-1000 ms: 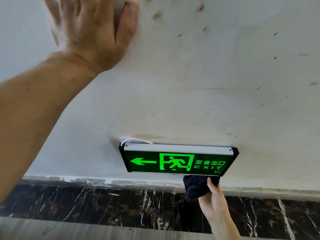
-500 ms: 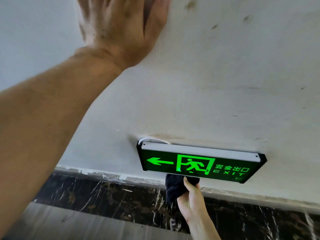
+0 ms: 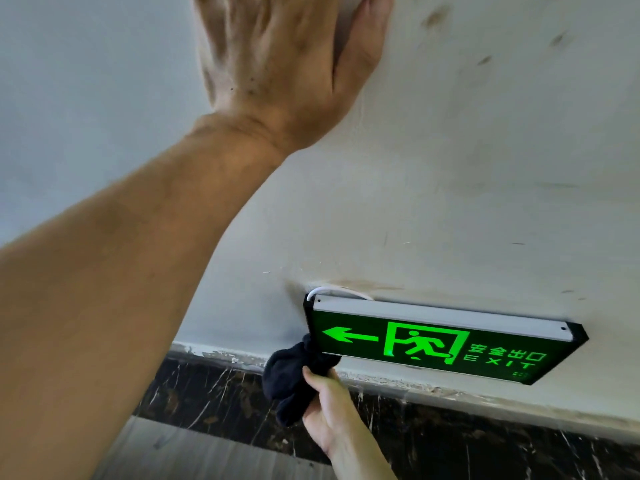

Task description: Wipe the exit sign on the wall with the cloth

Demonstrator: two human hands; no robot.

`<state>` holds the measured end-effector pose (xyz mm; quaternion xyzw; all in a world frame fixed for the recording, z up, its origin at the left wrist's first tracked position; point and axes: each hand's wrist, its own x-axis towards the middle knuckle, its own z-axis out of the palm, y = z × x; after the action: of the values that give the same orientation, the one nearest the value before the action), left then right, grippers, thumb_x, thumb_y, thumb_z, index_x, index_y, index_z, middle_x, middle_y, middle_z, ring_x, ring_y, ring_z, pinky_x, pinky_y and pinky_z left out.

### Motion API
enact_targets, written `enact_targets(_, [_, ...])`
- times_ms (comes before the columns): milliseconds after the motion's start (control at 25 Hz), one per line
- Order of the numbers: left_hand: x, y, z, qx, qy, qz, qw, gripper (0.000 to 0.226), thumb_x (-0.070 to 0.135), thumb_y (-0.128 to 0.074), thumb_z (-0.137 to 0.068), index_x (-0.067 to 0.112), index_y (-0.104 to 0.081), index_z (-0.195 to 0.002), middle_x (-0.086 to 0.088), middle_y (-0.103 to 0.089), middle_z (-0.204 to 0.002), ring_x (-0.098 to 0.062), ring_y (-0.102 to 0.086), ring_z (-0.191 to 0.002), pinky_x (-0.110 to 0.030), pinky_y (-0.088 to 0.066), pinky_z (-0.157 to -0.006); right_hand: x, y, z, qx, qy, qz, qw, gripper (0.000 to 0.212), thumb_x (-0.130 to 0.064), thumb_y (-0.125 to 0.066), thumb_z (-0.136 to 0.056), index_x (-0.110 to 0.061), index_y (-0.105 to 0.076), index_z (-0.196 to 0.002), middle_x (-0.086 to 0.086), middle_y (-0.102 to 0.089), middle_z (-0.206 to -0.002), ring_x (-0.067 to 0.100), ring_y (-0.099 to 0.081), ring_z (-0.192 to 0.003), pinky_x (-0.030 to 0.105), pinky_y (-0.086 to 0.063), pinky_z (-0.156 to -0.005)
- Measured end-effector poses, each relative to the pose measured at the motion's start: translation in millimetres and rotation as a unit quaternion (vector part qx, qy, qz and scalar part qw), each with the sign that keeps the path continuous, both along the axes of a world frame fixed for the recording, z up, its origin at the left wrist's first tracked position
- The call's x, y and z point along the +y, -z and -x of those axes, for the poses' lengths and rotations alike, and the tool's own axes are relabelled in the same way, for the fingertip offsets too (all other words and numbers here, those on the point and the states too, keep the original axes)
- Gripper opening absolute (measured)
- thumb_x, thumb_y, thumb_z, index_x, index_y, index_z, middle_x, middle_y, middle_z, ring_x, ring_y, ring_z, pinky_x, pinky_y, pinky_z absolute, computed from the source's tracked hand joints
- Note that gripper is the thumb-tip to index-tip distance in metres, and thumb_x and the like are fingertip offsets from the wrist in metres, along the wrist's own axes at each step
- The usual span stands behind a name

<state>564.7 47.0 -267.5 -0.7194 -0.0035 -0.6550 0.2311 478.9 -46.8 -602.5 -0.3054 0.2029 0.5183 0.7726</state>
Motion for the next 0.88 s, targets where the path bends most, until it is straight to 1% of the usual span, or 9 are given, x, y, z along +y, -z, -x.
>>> enact_targets(120, [0.2, 0.2, 0.8, 0.010, -0.007, 0.000, 1.000, 0.035, 0.031, -0.054, -0.091, 0.004, -0.074, -0.101, -0.016, -0.074, -0.097, -0.033, -0.068, -0.086, -0.041, -0.051, -0.072, -9.4, -9.0, 14.5, -0.070, -0.086, 0.031, 0.993, 0.042, 0.016, -0.052, -0.085, -0.009, -0.061, -0.117, 0.022, -0.072, -0.107, 0.036, -0.068, -0.098, 0.048, -0.052, -0.088])
enact_targets(200, [-2.1, 0.1, 3.1, 0.029, -0.019, 0.019, 0.999, 0.038, 0.032, -0.054, -0.092, 0.003, -0.071, -0.110, -0.020, -0.071, -0.106, -0.037, -0.066, -0.094, -0.049, -0.049, -0.080, -34.0, -9.7, 18.4, -0.194, -0.127, 0.142, 0.962, 0.046, 0.009, -0.057, -0.085, -0.014, -0.057, -0.125, 0.012, -0.071, -0.113, 0.027, -0.066, -0.104, 0.039, -0.048, -0.097])
enact_targets(280, [-3.2, -0.8, 5.7, 0.052, -0.025, 0.024, 0.998, 0.040, 0.033, -0.053, -0.093, 0.003, -0.063, -0.119, -0.023, -0.067, -0.114, -0.041, -0.062, -0.099, -0.053, -0.046, -0.084, -69.2, -9.9, 19.5, -0.377, -0.188, 0.292, 0.859, 0.052, -0.012, -0.058, -0.087, -0.026, -0.047, -0.136, -0.004, -0.064, -0.124, 0.016, -0.059, -0.114, 0.020, -0.040, -0.095])
enact_targets(360, [-2.3, -4.3, 7.8, 0.068, -0.030, 0.031, 0.997, 0.044, 0.035, -0.049, -0.095, 0.006, -0.051, -0.128, -0.026, -0.061, -0.123, -0.044, -0.057, -0.106, -0.055, -0.043, -0.088, -118.7, -15.6, 8.8, -0.549, -0.211, 0.431, 0.684, 0.051, -0.021, -0.051, -0.087, -0.038, -0.043, -0.135, -0.013, -0.055, -0.132, 0.010, -0.053, -0.120, 0.010, -0.033, -0.085])
enact_targets(400, [-1.0, -5.6, 7.4, 0.073, -0.034, 0.037, 0.996, 0.047, 0.037, -0.046, -0.096, 0.007, -0.045, -0.133, -0.027, -0.057, -0.128, -0.044, -0.053, -0.110, -0.056, -0.041, -0.091, -143.4, -21.1, 1.9, -0.575, -0.203, 0.460, 0.645, 0.050, -0.019, -0.049, -0.086, -0.040, -0.047, -0.132, -0.015, -0.051, -0.134, 0.007, -0.051, -0.122, 0.006, -0.028, -0.083])
enact_targets(440, [0.6, -6.6, 7.0, 0.074, -0.032, 0.039, 0.996, 0.049, 0.038, -0.042, -0.098, 0.009, -0.041, -0.137, -0.027, -0.054, -0.132, -0.044, -0.050, -0.113, -0.058, -0.039, -0.093, -166.1, -27.5, -4.8, -0.572, -0.186, 0.483, 0.636, 0.049, -0.015, -0.049, -0.085, -0.038, -0.052, -0.127, -0.015, -0.050, -0.133, 0.005, -0.049, -0.122, 0.003, -0.024, -0.083])
enact_targets(600, [5.8, -3.3, 1.9, 0.065, -0.012, 0.055, 0.996, 0.055, 0.046, -0.032, -0.099, 0.020, -0.030, -0.148, -0.025, -0.046, -0.140, -0.037, -0.037, -0.122, -0.064, -0.037, -0.096, -230.6, -54.0, -35.1, -0.488, -0.020, 0.528, 0.695, 0.040, 0.003, -0.058, -0.082, -0.029, -0.066, -0.104, -0.006, -0.058, -0.107, 0.019, -0.055, -0.115, 0.019, -0.033, -0.088])
enact_targets(720, [11.7, -0.6, -1.7, 0.056, 0.004, 0.062, 0.997, 0.060, 0.048, -0.035, -0.099, 0.030, -0.020, -0.154, -0.020, -0.038, -0.145, -0.035, -0.031, -0.128, -0.069, -0.041, -0.091, -243.5, -74.8, -53.1, -0.489, 0.033, 0.503, 0.712, 0.044, 0.002, -0.058, -0.085, -0.042, -0.060, -0.090, -0.009, -0.063, -0.103, 0.016, -0.058, -0.101, 0.027, -0.037, -0.084])
enact_targets(880, [14.2, 1.6, -6.9, 0.047, 0.015, 0.046, 0.998, 0.063, 0.048, -0.037, -0.098, 0.037, -0.011, -0.155, -0.016, -0.036, -0.147, -0.035, -0.029, -0.130, -0.069, -0.041, -0.092, -237.7, -84.7, -77.1, -0.372, 0.201, 0.285, 0.860, 0.039, 0.001, -0.060, -0.088, -0.030, -0.058, -0.112, -0.002, -0.067, -0.114, 0.018, -0.064, -0.104, 0.042, -0.051, -0.087])
